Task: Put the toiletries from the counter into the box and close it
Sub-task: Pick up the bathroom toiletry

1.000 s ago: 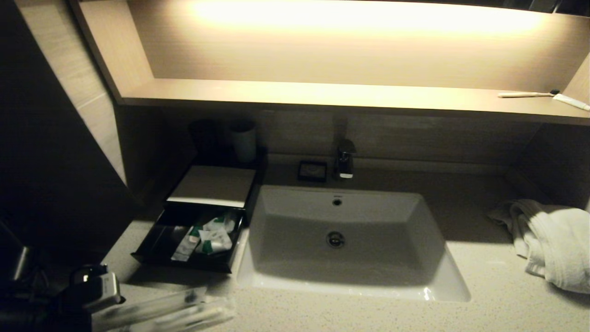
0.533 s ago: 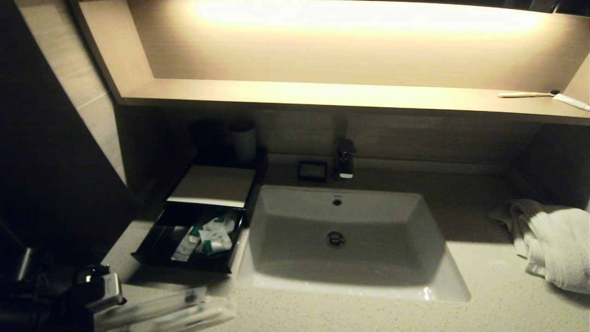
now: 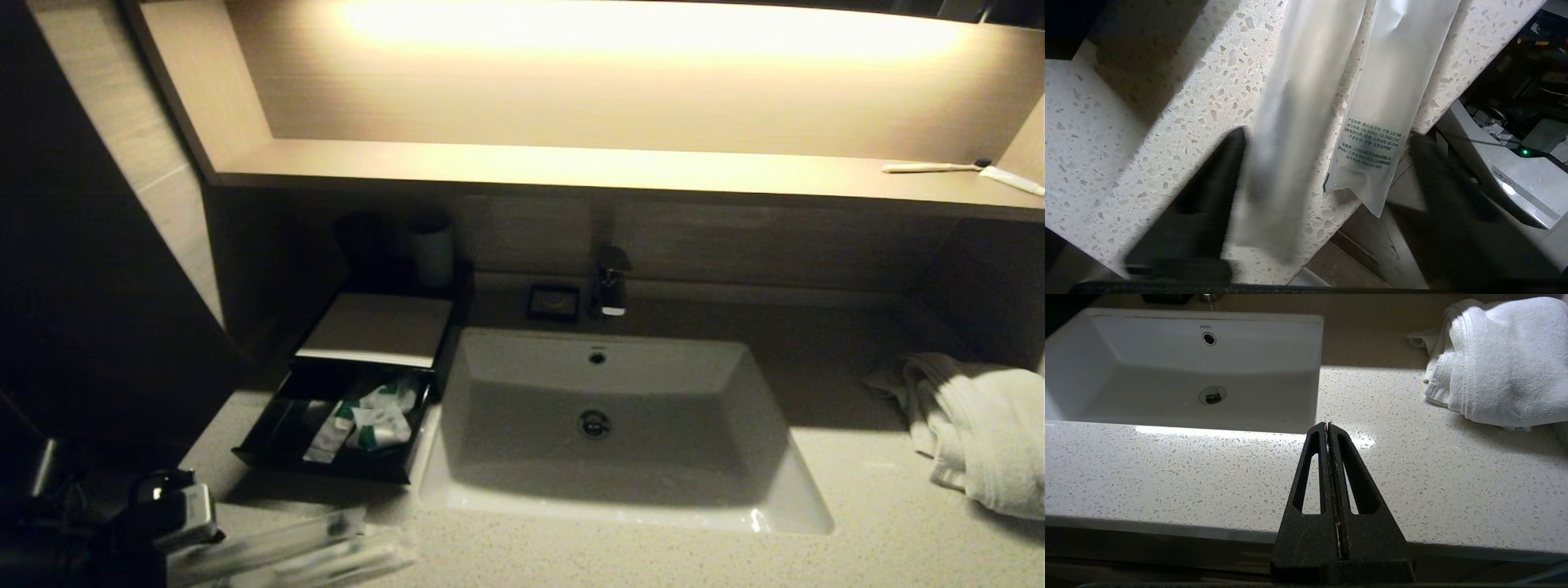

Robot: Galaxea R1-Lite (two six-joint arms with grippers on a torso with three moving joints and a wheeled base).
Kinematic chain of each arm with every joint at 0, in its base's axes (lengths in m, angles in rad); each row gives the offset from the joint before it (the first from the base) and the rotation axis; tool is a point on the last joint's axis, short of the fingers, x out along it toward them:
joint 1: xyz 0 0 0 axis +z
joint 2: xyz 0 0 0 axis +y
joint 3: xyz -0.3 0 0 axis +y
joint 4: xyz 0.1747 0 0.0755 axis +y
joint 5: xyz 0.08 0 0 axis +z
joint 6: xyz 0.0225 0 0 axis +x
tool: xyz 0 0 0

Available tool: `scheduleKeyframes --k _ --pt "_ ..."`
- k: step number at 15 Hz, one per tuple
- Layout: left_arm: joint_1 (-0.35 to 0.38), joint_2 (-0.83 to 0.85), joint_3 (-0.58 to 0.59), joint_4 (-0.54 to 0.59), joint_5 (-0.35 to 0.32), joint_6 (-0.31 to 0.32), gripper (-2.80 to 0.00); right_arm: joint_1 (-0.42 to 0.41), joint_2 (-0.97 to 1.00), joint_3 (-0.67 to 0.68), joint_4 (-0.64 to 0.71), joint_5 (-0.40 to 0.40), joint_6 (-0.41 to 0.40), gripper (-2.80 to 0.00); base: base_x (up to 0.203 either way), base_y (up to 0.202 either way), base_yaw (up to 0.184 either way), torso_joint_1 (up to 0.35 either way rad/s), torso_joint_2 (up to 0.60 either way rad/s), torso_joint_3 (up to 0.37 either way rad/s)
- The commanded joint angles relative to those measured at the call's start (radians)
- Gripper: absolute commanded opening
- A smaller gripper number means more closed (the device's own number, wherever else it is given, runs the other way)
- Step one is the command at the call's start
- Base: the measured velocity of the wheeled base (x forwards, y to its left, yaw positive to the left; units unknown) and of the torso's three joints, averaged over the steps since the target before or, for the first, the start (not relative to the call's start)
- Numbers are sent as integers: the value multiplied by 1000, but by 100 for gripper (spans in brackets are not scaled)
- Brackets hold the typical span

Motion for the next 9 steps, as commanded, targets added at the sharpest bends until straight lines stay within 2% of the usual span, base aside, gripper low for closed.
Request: scheduleKeyframes --k 1,9 --pt "0 2 0 -1 -4 9 -280 0 0 0 0 0 0 -280 0 0 0 0 0 0" --pt "12 -2 -3 -1 -10 11 -280 0 0 0 0 0 0 -280 0 0 0 0 0 0"
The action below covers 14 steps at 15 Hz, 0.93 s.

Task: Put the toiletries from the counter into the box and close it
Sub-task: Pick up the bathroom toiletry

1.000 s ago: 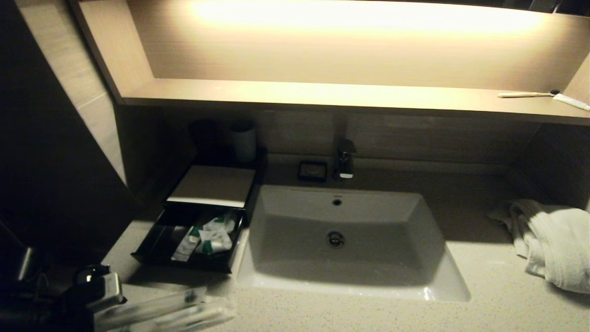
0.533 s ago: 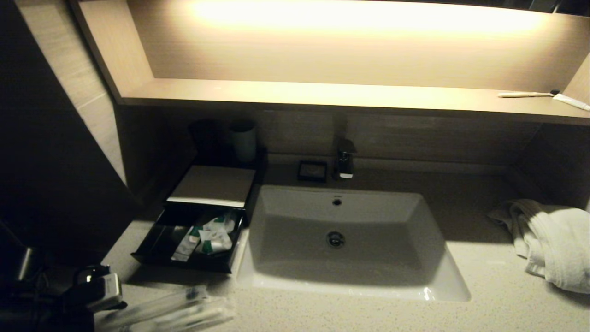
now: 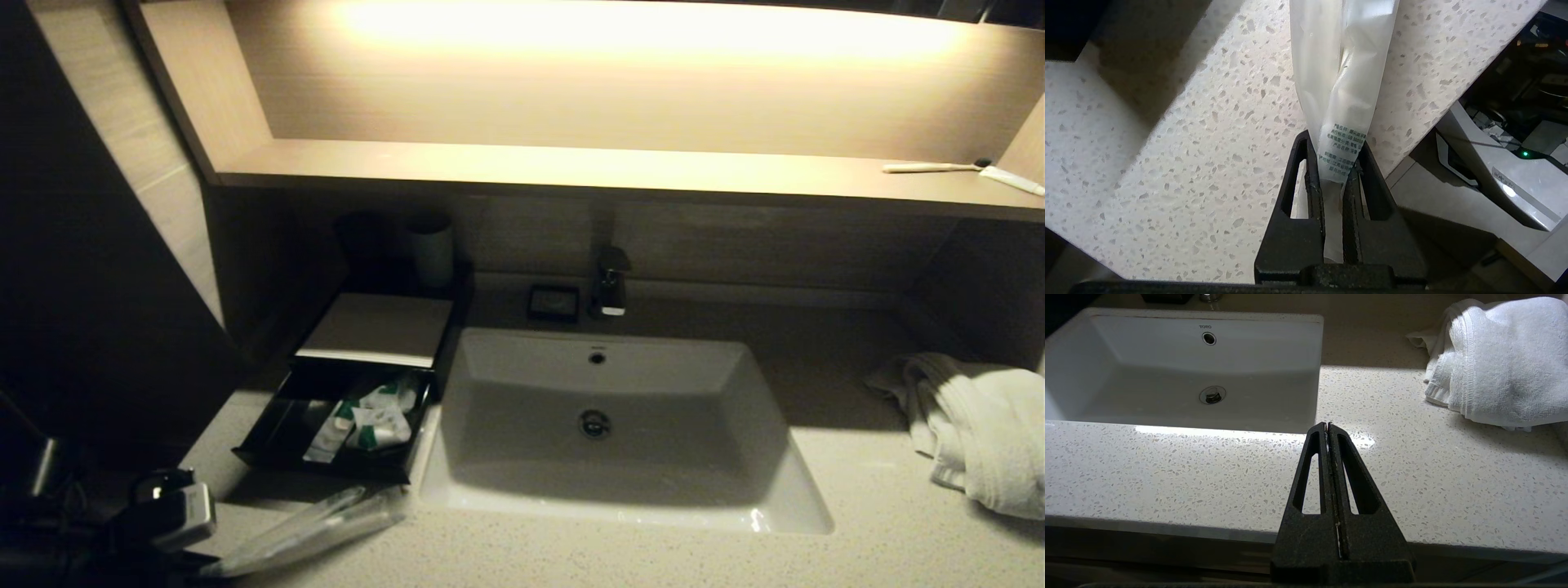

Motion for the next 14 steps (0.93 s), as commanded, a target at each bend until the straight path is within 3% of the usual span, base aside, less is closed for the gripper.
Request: scheduleKeyframes --k 1,11,14 --pt "11 -4 -6 -1 -10 6 -280 0 0 0 0 0 0 -280 0 0 0 0 0 0" --pt "61 -54 -27 8 -52 2 -280 0 0 0 0 0 0 -280 0 0 0 0 0 0" --pt "68 -83 -43 18 -88 -33 -280 0 0 0 0 0 0 -280 0 0 0 0 0 0"
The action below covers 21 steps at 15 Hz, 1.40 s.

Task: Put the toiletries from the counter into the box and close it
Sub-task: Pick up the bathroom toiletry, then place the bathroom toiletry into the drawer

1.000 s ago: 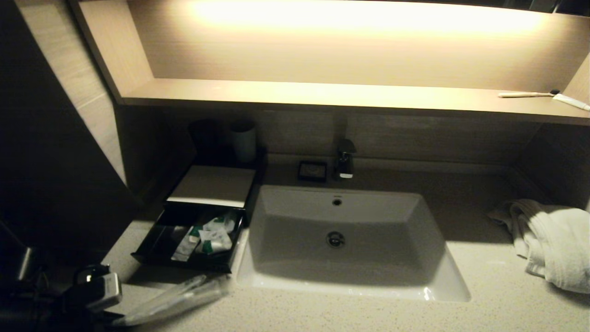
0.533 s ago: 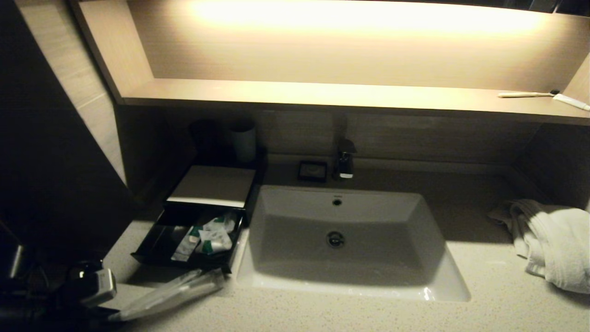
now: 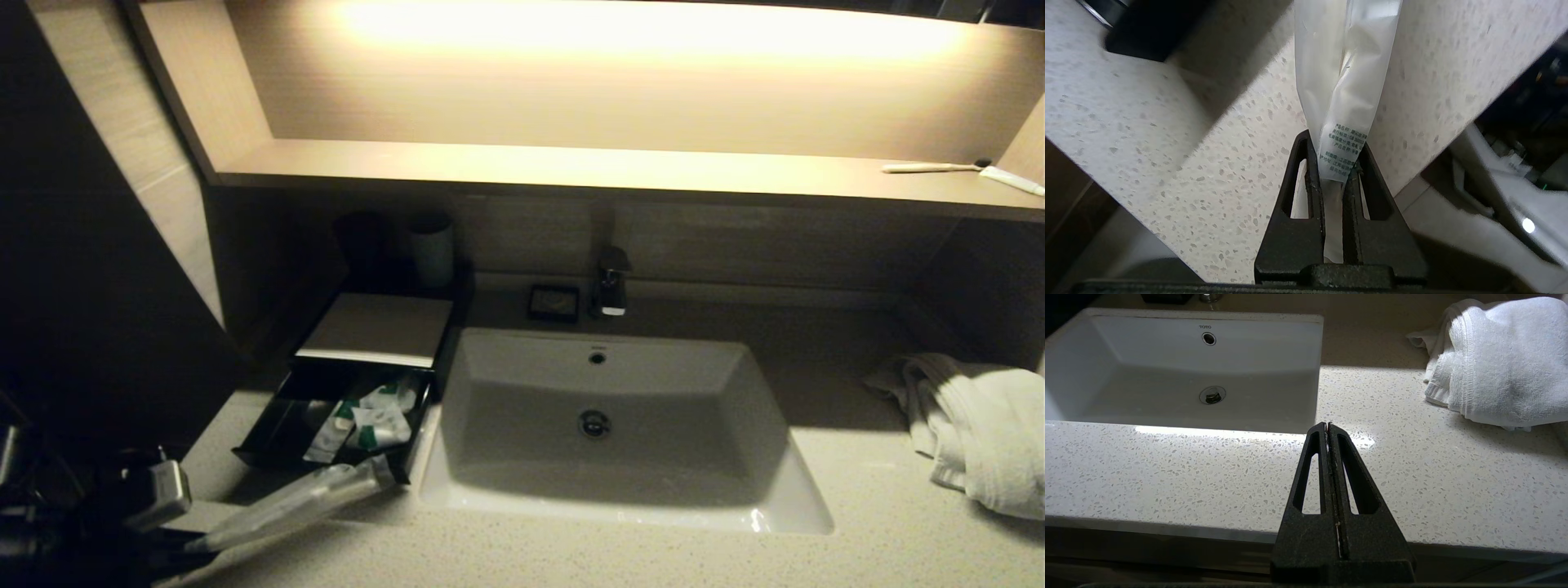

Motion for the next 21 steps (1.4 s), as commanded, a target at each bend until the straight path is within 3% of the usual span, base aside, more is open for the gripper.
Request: scheduleKeyframes --k 1,4,10,15,18,21 --pt "7 -34 -27 13 -21 -36 -280 -1 0 0 0 0 0 -280 0 0 0 0 0 0" --pt "7 -60 -93 101 -24 -114 -280 0 0 0 0 0 0 -280 0 0 0 0 0 0" --pt "7 -113 -304 399 -48 -321 -280 0 0 0 0 0 0 -280 0 0 0 0 0 0" --pt "4 -162 -350 458 -37 -497 -280 -1 0 0 0 0 0 -280 0 0 0 0 0 0" --pt "1 -163 -377 510 -6 -559 -280 0 0 0 0 0 0 -280 0 0 0 0 0 0" --pt "-32 -160 -446 594 44 -719 -280 0 0 0 0 0 0 -280 0 0 0 0 0 0"
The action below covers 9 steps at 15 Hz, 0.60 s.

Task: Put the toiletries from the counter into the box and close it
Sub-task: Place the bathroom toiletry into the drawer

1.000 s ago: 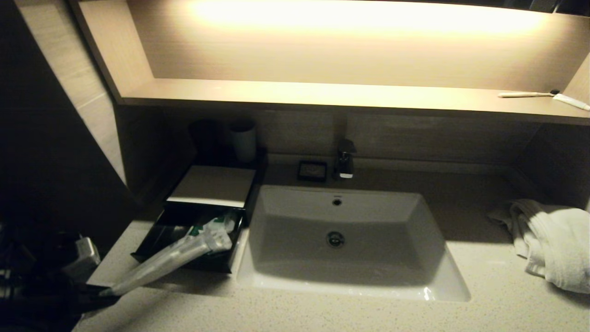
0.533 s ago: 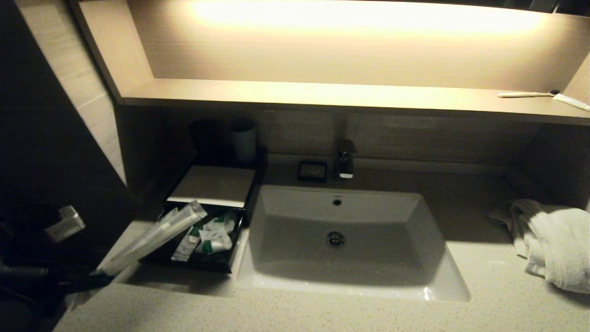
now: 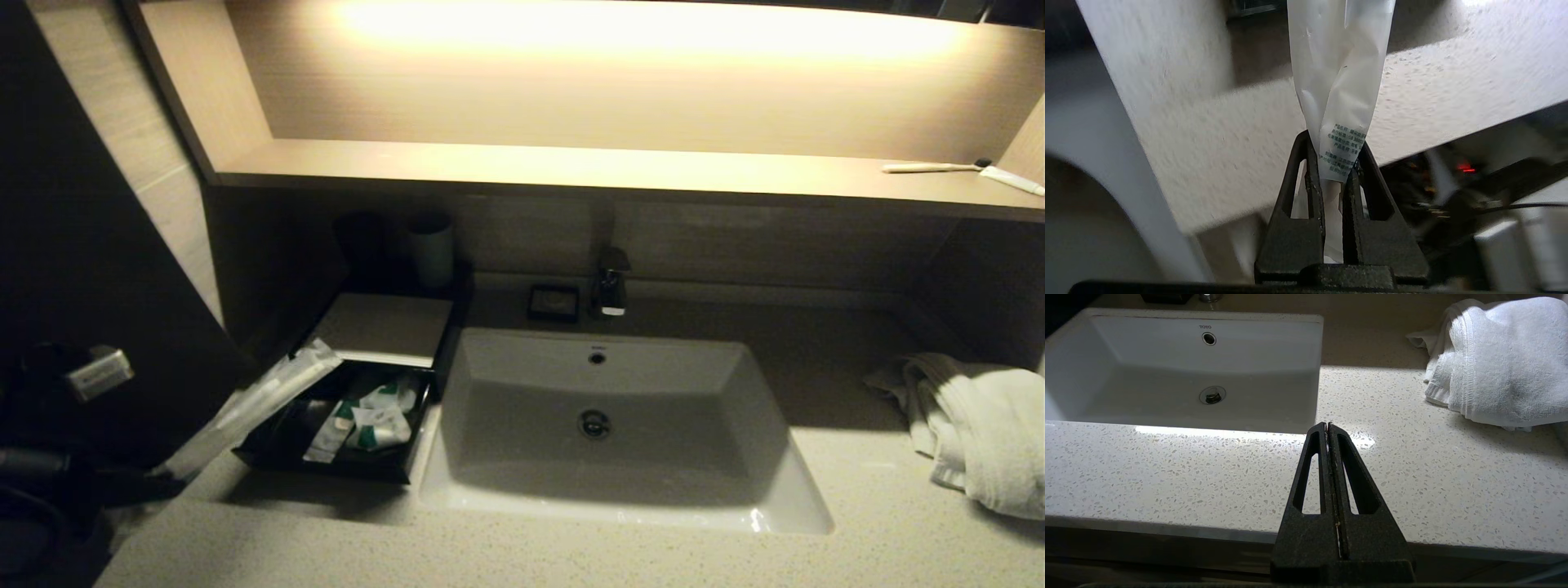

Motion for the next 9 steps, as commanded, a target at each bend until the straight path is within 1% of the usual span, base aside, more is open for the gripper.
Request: scheduleKeyframes --k 1,2,3,4,5,7,8,9 --pt "-53 -5 -50 57 36 -138 -280 0 0 0 0 0 0 -280 0 0 0 0 0 0" --pt "-89 -16 -63 80 70 -216 -280 0 0 0 0 0 0 -280 0 0 0 0 0 0" --pt "-126 -37 -68 90 119 -294 -280 0 0 0 0 0 0 -280 0 0 0 0 0 0" --pt "-162 -56 -70 94 167 -357 -280 0 0 0 0 0 0 -280 0 0 0 0 0 0" --pt "-190 -68 -70 97 208 -396 -280 0 0 0 0 0 0 -280 0 0 0 0 0 0" --pt "-248 -64 -70 101 336 -445 -280 0 0 0 0 0 0 -280 0 0 0 0 0 0" --pt "-256 -50 -79 99 355 -462 -280 0 0 0 0 0 0 -280 0 0 0 0 0 0" --pt "-258 -38 -104 102 358 -475 -280 0 0 0 0 0 0 -280 0 0 0 0 0 0"
